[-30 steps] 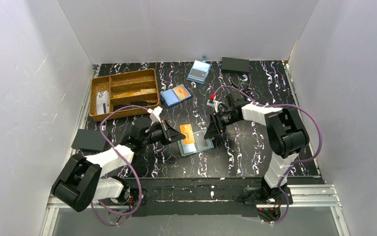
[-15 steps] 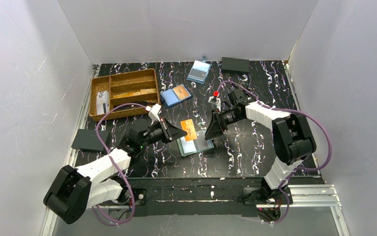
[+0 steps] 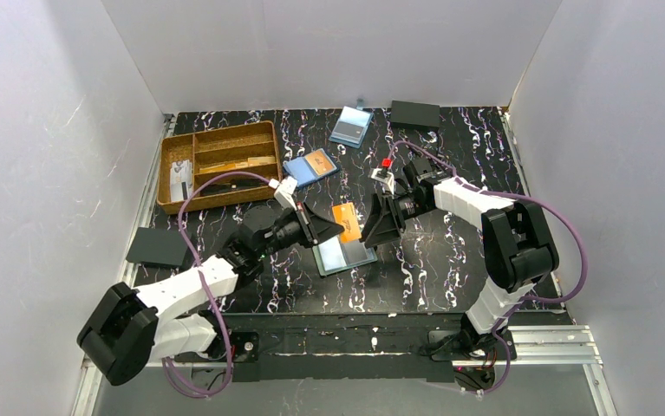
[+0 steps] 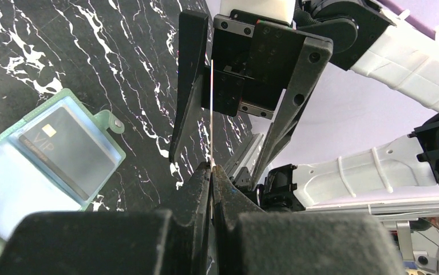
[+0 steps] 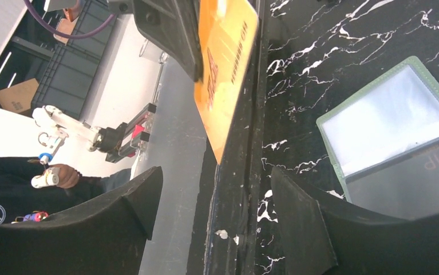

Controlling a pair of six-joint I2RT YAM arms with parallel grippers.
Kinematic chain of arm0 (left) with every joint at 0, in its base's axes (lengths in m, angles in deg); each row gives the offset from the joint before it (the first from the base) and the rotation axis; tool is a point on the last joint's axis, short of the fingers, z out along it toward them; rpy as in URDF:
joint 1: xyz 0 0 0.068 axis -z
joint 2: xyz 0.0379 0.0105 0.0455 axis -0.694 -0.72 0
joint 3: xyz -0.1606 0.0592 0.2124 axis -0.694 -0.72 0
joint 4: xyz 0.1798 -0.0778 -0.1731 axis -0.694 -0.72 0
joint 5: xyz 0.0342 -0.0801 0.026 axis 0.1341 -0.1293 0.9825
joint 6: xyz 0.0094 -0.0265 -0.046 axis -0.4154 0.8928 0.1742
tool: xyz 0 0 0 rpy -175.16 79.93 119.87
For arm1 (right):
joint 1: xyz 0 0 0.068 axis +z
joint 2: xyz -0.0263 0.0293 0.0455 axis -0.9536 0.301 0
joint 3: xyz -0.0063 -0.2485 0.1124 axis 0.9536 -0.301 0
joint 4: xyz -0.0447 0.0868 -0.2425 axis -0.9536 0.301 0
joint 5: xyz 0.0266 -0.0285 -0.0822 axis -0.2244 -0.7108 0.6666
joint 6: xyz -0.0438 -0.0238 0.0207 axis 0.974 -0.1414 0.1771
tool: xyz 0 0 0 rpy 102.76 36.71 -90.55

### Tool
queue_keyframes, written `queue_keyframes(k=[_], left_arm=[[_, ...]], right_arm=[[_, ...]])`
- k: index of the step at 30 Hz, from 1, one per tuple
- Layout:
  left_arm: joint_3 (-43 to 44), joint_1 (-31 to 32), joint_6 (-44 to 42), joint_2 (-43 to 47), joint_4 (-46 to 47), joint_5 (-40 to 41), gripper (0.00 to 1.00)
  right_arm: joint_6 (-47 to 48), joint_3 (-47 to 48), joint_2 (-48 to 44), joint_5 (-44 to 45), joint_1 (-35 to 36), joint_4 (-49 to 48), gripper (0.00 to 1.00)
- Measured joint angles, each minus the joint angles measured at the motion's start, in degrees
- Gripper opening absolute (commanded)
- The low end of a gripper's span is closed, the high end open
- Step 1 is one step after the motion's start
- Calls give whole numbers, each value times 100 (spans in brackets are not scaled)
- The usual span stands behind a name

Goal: Take the credit cards out of the card holder
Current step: Remove the credit card from the card holder.

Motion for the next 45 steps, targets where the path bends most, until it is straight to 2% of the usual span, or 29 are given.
queue_keyframes(k=[4,6,17,19,25,28,30,31,38,41,45], left_arm=[[122,188,-39,-219,26,133,0],[173,273,-59,-332,61,197,0],[317,525,-59,-625,256,374,0],[317,535,-61,-625,282,417,11],[177,540,-76,-485,227,752,50],[70,540,-216,-157,-57,922,75],[2,538,-400,125,-219,984,95],[-35,533,-492,280,-310,1003,98],[-372,267,-1104,1582,-922,876,98],[-269,-15,-1379,1735,-1283,474,98],[385,-304,-1893,1545,-2229,-26,98]], right_arm=[[144,72,0,-90,0,199,74],[173,87,0,-118,0,260,68],[350,181,13,-127,-9,540,9],[356,197,24,-131,-22,577,3],[411,212,37,-70,-22,616,1],[415,210,37,79,-15,595,1],[426,210,37,181,-15,555,1],[435,208,37,236,-17,525,1],[509,208,37,529,11,476,1],[704,210,37,566,11,564,1],[1082,286,57,645,17,905,1]])
